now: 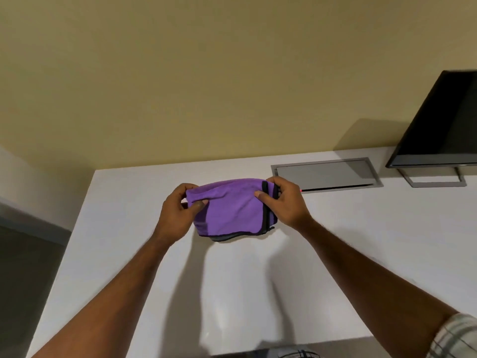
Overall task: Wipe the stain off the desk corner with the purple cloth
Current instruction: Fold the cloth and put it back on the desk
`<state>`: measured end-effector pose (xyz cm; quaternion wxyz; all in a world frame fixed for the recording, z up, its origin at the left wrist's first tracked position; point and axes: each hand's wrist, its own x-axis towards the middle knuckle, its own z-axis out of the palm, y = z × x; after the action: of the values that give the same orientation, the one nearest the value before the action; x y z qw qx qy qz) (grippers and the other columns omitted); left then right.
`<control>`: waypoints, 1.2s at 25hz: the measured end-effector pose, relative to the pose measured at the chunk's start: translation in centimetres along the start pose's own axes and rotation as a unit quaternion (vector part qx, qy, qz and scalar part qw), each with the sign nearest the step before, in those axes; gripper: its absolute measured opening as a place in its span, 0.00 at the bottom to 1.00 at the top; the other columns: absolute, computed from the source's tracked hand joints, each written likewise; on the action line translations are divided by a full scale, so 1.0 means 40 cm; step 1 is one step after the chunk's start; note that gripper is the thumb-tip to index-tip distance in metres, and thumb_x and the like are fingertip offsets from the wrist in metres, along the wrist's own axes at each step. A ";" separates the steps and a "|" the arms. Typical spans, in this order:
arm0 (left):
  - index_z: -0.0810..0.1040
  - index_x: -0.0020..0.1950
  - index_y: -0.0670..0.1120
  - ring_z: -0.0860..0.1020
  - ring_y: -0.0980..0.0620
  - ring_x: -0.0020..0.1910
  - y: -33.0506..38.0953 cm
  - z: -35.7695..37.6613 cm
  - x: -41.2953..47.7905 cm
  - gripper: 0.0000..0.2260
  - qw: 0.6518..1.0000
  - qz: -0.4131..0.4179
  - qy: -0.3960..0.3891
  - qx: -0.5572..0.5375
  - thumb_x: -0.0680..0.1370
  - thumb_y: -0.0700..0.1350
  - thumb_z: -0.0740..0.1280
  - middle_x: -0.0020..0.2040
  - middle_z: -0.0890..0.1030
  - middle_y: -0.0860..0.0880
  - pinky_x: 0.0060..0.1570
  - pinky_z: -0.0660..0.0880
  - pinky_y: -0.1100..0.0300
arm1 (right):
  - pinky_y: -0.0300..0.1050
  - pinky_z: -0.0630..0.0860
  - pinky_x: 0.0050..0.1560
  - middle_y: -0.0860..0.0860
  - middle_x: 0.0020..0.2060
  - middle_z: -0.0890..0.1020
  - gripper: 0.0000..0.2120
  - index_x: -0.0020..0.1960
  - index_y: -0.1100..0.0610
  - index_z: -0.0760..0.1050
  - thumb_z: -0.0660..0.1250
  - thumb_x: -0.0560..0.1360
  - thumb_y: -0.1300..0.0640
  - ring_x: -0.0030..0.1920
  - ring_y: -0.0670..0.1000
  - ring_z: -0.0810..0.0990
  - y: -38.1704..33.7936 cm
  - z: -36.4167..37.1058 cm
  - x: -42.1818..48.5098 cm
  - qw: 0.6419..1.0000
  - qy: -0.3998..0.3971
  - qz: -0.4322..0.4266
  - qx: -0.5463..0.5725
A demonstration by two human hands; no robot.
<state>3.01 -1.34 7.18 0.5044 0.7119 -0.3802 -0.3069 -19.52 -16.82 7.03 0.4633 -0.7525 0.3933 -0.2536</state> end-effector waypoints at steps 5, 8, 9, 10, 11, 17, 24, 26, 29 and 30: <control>0.74 0.55 0.49 0.77 0.58 0.42 -0.047 0.094 0.162 0.07 0.999 -0.019 0.015 0.041 0.78 0.45 0.68 0.47 0.80 0.58 0.42 0.74 0.63 | 0.46 0.80 0.35 0.54 0.35 0.79 0.12 0.47 0.59 0.75 0.73 0.75 0.51 0.36 0.54 0.80 0.121 -0.004 0.141 0.999 0.022 -0.005 -0.028; 0.73 0.57 0.47 0.77 0.55 0.45 -0.090 0.138 0.262 0.08 0.997 -0.042 0.002 0.064 0.79 0.46 0.66 0.49 0.79 0.55 0.44 0.72 0.63 | 0.39 0.72 0.36 0.51 0.34 0.77 0.12 0.42 0.57 0.74 0.72 0.75 0.51 0.35 0.51 0.76 0.180 0.001 0.238 0.996 0.006 0.054 -0.068; 0.73 0.58 0.46 0.77 0.53 0.46 -0.107 0.155 0.293 0.09 0.996 -0.051 -0.004 0.070 0.79 0.46 0.65 0.50 0.79 0.53 0.44 0.71 0.64 | 0.41 0.70 0.36 0.50 0.33 0.76 0.12 0.40 0.56 0.73 0.71 0.75 0.50 0.35 0.50 0.75 0.203 0.004 0.272 0.994 0.000 0.072 -0.083; 0.73 0.58 0.45 0.76 0.52 0.47 -0.123 0.171 0.321 0.09 0.995 -0.059 -0.011 0.077 0.79 0.46 0.65 0.51 0.79 0.51 0.44 0.71 0.64 | 0.42 0.68 0.38 0.49 0.32 0.75 0.14 0.38 0.54 0.71 0.71 0.75 0.49 0.36 0.51 0.74 0.229 0.007 0.304 0.992 -0.004 0.087 -0.094; 0.73 0.59 0.44 0.77 0.50 0.48 -0.140 0.187 0.348 0.10 0.994 -0.071 -0.018 0.084 0.80 0.46 0.64 0.52 0.79 0.49 0.44 0.71 0.64 | 0.43 0.67 0.38 0.48 0.32 0.74 0.14 0.37 0.54 0.71 0.71 0.74 0.48 0.36 0.51 0.74 0.254 0.010 0.334 0.990 -0.008 0.100 -0.102; 0.72 0.61 0.42 0.77 0.45 0.52 -0.244 0.246 0.505 0.14 0.984 -0.130 -0.017 0.117 0.79 0.47 0.66 0.55 0.79 0.45 0.51 0.70 0.56 | 0.43 0.67 0.41 0.53 0.41 0.79 0.12 0.48 0.60 0.76 0.71 0.75 0.51 0.43 0.53 0.76 0.357 0.040 0.462 0.983 -0.028 0.147 -0.109; 0.64 0.73 0.43 0.71 0.39 0.67 -0.289 0.280 0.537 0.28 0.960 -0.110 -0.001 0.258 0.77 0.52 0.68 0.71 0.69 0.40 0.64 0.70 0.48 | 0.46 0.71 0.62 0.53 0.61 0.77 0.22 0.68 0.57 0.69 0.69 0.76 0.56 0.62 0.54 0.74 0.403 0.084 0.496 0.984 -0.025 0.083 -0.154; 0.62 0.75 0.45 0.65 0.39 0.72 -0.311 0.285 0.488 0.31 0.941 -0.031 -0.033 0.336 0.77 0.57 0.66 0.76 0.62 0.41 0.69 0.67 0.44 | 0.52 0.68 0.70 0.56 0.69 0.71 0.26 0.71 0.58 0.67 0.69 0.75 0.54 0.70 0.55 0.68 0.413 0.113 0.461 0.976 -0.041 0.024 -0.211; 0.64 0.76 0.46 0.60 0.37 0.76 -0.356 0.306 0.420 0.33 0.898 0.086 -0.117 0.415 0.76 0.63 0.59 0.77 0.61 0.39 0.72 0.62 0.40 | 0.56 0.58 0.77 0.59 0.77 0.62 0.31 0.75 0.58 0.64 0.68 0.77 0.49 0.78 0.59 0.57 0.425 0.164 0.395 0.948 -0.107 -0.035 -0.297; 0.62 0.77 0.47 0.57 0.37 0.77 -0.360 0.317 0.403 0.34 0.882 0.084 -0.142 0.441 0.76 0.65 0.56 0.78 0.59 0.39 0.74 0.59 0.40 | 0.57 0.55 0.78 0.59 0.78 0.59 0.32 0.76 0.58 0.63 0.67 0.77 0.47 0.79 0.59 0.53 0.435 0.177 0.376 0.935 -0.125 -0.053 -0.328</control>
<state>4.37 -18.28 -11.22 0.1025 0.7751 -0.6020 -0.1619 -11.99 -30.28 -11.46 0.2226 -0.9079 0.3530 -0.0383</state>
